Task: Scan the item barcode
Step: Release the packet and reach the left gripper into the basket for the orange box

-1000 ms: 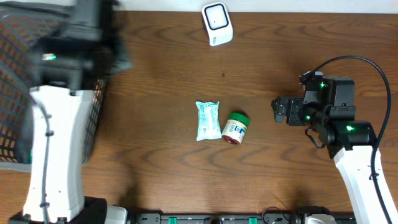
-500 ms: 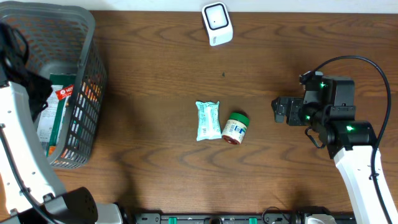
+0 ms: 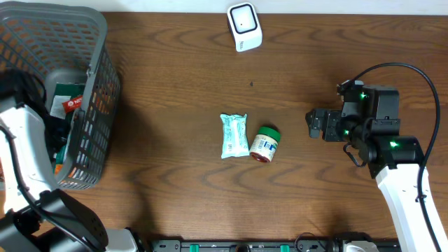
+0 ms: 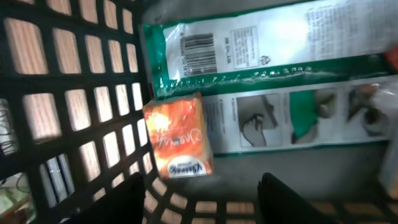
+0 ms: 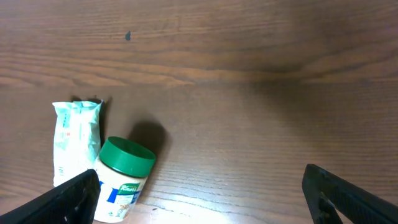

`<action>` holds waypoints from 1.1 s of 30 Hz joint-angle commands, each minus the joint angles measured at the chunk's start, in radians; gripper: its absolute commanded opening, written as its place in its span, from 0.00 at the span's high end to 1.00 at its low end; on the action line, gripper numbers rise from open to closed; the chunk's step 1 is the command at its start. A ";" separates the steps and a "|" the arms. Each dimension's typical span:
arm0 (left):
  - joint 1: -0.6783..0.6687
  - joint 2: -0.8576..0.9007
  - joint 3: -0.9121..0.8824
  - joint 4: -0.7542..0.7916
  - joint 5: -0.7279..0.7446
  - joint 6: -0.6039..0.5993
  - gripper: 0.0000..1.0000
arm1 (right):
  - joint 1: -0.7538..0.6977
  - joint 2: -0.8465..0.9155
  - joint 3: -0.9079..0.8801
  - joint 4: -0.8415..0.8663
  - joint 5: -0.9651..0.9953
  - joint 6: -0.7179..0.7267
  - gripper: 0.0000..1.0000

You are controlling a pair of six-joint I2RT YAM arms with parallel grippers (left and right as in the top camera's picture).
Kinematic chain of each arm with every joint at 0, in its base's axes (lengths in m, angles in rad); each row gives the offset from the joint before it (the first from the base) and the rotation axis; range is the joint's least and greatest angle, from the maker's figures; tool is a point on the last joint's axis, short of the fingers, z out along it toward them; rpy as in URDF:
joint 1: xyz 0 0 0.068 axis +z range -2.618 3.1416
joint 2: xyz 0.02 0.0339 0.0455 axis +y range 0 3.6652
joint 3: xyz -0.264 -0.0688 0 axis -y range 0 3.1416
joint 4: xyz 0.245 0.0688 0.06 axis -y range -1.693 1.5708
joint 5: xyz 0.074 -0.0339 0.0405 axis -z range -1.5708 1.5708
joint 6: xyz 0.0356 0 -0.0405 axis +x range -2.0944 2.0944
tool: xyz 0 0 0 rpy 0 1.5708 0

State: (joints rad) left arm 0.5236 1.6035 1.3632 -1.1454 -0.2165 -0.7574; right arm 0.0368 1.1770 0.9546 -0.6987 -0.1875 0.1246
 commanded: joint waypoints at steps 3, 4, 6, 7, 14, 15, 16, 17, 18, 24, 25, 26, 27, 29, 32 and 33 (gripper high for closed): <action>0.005 0.011 -0.121 0.099 -0.013 -0.007 0.39 | 0.002 0.003 0.018 -0.001 -0.005 -0.006 0.01; 0.005 0.011 -0.135 0.116 -0.013 -0.007 0.38 | 0.002 0.003 0.018 -0.002 -0.005 -0.006 0.01; 0.005 0.011 -0.165 0.152 -0.013 -0.007 0.38 | 0.002 0.003 0.018 -0.001 -0.005 -0.006 0.01; 0.005 0.011 -0.176 0.166 -0.014 -0.007 0.37 | 0.002 0.003 0.018 -0.001 -0.005 -0.006 0.01; 0.005 0.013 -0.232 0.241 -0.014 -0.008 0.36 | 0.002 0.003 0.018 -0.001 -0.005 -0.006 0.01; 0.005 0.013 -0.243 0.252 -0.017 -0.008 0.36 | 0.002 0.003 0.018 -0.001 -0.005 -0.006 0.01; 0.005 0.013 -0.252 0.260 -0.018 -0.008 0.36 | 0.002 0.003 0.018 -0.001 -0.005 -0.006 0.01; 0.005 0.014 -0.262 0.270 -0.022 -0.008 0.36 | 0.002 0.003 0.018 -0.001 -0.005 -0.006 0.01; 0.005 0.016 -0.269 0.276 -0.026 -0.008 0.36 | 0.002 0.003 0.018 -0.001 -0.005 -0.006 0.01; 0.005 0.055 -0.314 0.304 -0.092 -0.059 0.30 | 0.002 0.003 0.018 -0.001 -0.005 -0.006 0.01; 0.005 0.062 -0.317 0.307 -0.092 -0.062 0.30 | 0.002 0.003 0.018 -0.001 -0.005 -0.006 0.01; 0.005 0.072 -0.320 0.312 -0.091 -0.065 0.30 | 0.002 0.003 0.018 -0.001 -0.005 -0.006 0.01; 0.005 0.085 -0.323 0.318 -0.091 -0.068 0.30 | 0.002 0.003 0.018 -0.001 -0.005 -0.006 0.01; 0.005 0.112 -0.325 0.323 -0.092 -0.068 0.30 | 0.002 0.003 0.018 -0.001 -0.005 -0.006 0.01; 0.005 0.153 -0.325 0.324 -0.089 -0.068 0.64 | 0.002 0.003 0.018 -0.001 -0.005 -0.006 0.01; 0.005 0.157 -0.325 0.323 -0.089 -0.068 0.78 | 0.002 0.003 0.018 -0.001 -0.005 -0.006 0.01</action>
State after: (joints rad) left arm 0.5240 1.7222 1.0531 -0.8276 -0.3027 -0.8112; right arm 0.0368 1.1770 0.9546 -0.6987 -0.1871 0.1246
